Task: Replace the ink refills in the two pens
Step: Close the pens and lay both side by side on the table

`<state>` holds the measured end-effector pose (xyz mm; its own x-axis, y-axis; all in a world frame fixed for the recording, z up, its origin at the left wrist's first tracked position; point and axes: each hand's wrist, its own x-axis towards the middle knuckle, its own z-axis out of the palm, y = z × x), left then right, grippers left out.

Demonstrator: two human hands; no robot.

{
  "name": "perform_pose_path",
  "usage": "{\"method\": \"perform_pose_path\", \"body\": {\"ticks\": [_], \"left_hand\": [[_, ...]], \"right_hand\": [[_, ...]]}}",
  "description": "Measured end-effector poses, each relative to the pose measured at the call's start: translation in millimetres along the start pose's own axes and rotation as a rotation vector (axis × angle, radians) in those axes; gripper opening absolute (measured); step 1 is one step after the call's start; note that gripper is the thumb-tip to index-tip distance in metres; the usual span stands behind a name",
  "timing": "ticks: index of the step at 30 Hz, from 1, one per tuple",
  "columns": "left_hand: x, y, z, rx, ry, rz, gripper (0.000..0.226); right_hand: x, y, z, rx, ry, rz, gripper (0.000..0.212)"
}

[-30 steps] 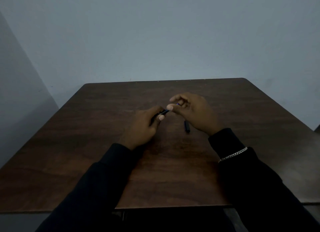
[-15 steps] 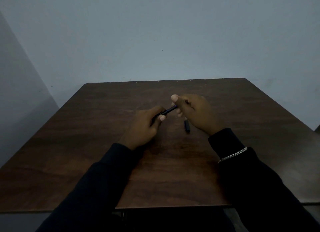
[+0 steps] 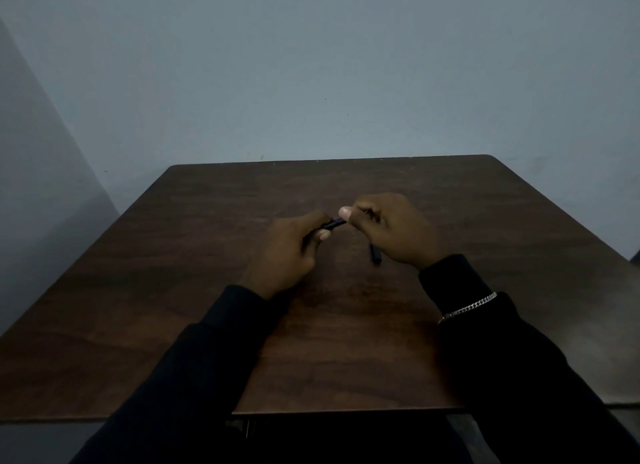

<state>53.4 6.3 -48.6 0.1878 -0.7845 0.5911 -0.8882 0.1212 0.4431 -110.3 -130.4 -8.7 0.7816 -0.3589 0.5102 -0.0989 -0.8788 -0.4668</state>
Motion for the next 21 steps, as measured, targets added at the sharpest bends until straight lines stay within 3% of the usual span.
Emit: {"method": "perform_pose_path", "body": {"ticks": [8,11,13,15,18,21], "left_hand": [[0,6,0,0.041,-0.005,-0.001,0.016],[2,6,2,-0.023,-0.024,-0.056,0.017],[3,5,2,-0.078,0.001,-0.108,0.018],[3,3,2,-0.129,0.036,-0.162,0.02],[2,7,2,-0.189,0.072,-0.224,0.021],[2,11,3,-0.308,0.096,-0.292,0.02]], "right_hand": [[-2,-9,-3,0.195,-0.022,0.155,0.059],[-1,-7,-2,0.289,0.096,0.339,0.068],[1,1,-3,0.336,0.215,0.437,0.063],[2,10,-3,0.212,0.268,0.465,0.054],[3,17,-1,-0.069,0.143,0.536,0.045],[4,20,3,-0.146,-0.107,0.673,0.043]]}}
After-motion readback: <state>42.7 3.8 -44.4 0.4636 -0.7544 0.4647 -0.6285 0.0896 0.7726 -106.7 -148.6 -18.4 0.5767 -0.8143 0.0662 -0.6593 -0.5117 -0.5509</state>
